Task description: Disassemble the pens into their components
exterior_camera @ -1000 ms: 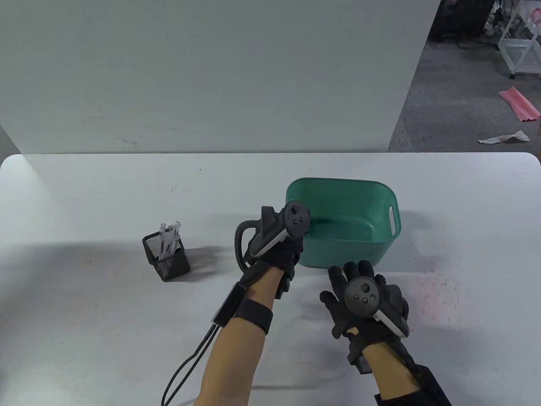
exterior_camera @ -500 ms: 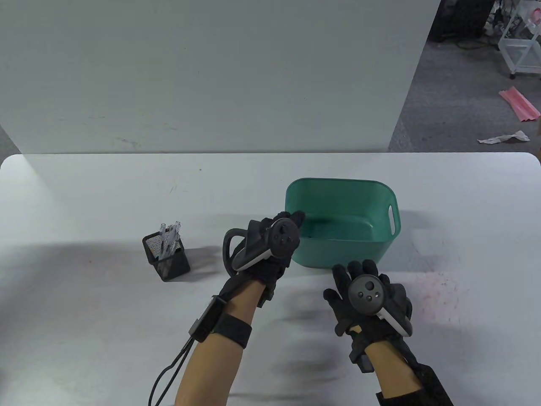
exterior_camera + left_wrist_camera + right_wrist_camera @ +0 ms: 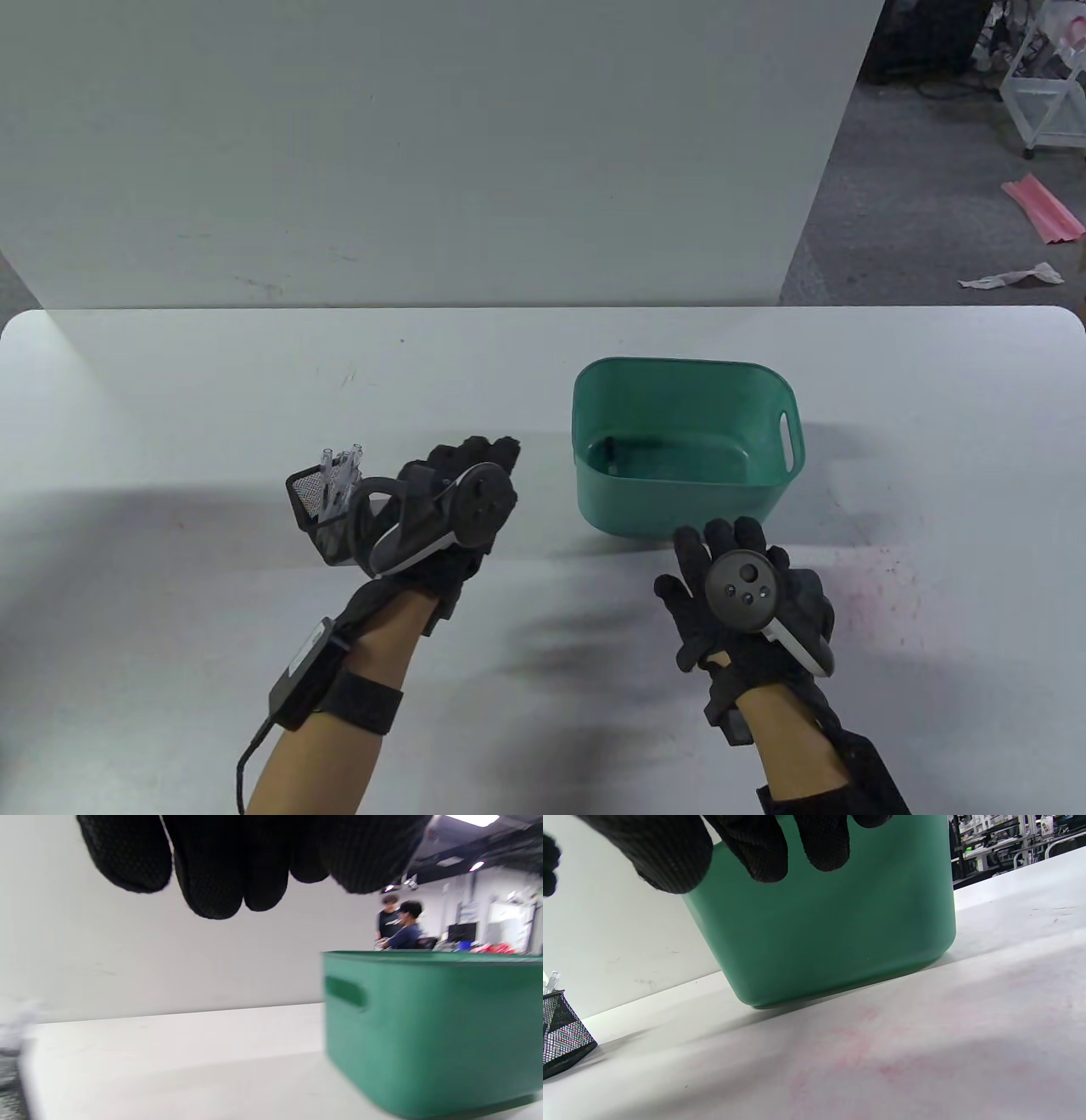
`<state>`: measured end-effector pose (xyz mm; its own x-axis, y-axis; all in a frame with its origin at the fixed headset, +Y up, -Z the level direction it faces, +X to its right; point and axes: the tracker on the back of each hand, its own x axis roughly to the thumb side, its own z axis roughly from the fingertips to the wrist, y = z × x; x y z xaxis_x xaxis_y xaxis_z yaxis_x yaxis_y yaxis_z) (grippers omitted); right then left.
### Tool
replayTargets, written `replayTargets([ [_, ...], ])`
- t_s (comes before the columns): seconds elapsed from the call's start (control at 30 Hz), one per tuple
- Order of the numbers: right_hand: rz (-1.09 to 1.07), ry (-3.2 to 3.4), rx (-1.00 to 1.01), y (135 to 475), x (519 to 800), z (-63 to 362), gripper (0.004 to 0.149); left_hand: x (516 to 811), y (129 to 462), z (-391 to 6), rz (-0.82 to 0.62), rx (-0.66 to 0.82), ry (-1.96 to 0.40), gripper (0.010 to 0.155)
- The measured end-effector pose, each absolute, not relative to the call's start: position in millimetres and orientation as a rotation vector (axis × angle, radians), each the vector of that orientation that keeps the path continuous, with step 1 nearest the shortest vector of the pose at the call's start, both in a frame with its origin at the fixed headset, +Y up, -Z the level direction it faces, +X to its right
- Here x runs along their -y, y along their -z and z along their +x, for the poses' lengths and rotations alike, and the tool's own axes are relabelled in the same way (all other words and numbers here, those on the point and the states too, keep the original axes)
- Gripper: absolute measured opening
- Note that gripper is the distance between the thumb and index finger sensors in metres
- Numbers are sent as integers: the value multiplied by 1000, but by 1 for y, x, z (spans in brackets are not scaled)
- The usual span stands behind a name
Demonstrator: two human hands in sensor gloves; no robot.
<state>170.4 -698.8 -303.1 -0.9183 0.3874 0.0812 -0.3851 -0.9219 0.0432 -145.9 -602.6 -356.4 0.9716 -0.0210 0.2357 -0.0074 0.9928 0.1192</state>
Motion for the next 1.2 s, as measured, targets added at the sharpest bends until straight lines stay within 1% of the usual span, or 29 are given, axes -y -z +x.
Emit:
replayTargets([
  [0.1, 121, -2741, -45, 303, 698, 171, 64, 608, 362, -178, 83, 125, 34, 56],
  [0.13, 121, -2741, -48, 303, 698, 171, 64, 611, 364, -189, 99, 49, 39, 55],
  [0.2, 119, -2743, -49, 303, 698, 171, 64, 617, 368, -205, 113, -55, 82, 55],
  [0.27, 117, -2743, -52, 303, 698, 171, 64, 624, 374, -220, 63, -172, 123, 58],
  [0.43, 115, -2738, -72, 303, 699, 172, 64, 643, 391, -237, -41, -319, 133, 68],
  [0.6, 120, -2739, -72, 303, 699, 171, 64, 655, 403, -236, -73, -361, 181, 68],
  [0.67, 126, -2735, -82, 304, 700, 171, 64, 660, 407, -232, -68, -401, 202, 64],
  [0.8, 132, -2730, -110, 304, 700, 172, 63, 664, 411, -228, -43, -432, 250, 55],
  [1.03, 127, -2729, -112, 304, 701, 172, 63, 665, 417, -229, -31, -432, 234, 46],
  [1.13, 126, -2731, -110, 304, 701, 172, 63, 667, 417, -230, -7, -430, 233, 45],
  [1.2, 125, -2730, -110, 304, 701, 172, 63, 667, 415, -232, 35, -422, 226, 46],
])
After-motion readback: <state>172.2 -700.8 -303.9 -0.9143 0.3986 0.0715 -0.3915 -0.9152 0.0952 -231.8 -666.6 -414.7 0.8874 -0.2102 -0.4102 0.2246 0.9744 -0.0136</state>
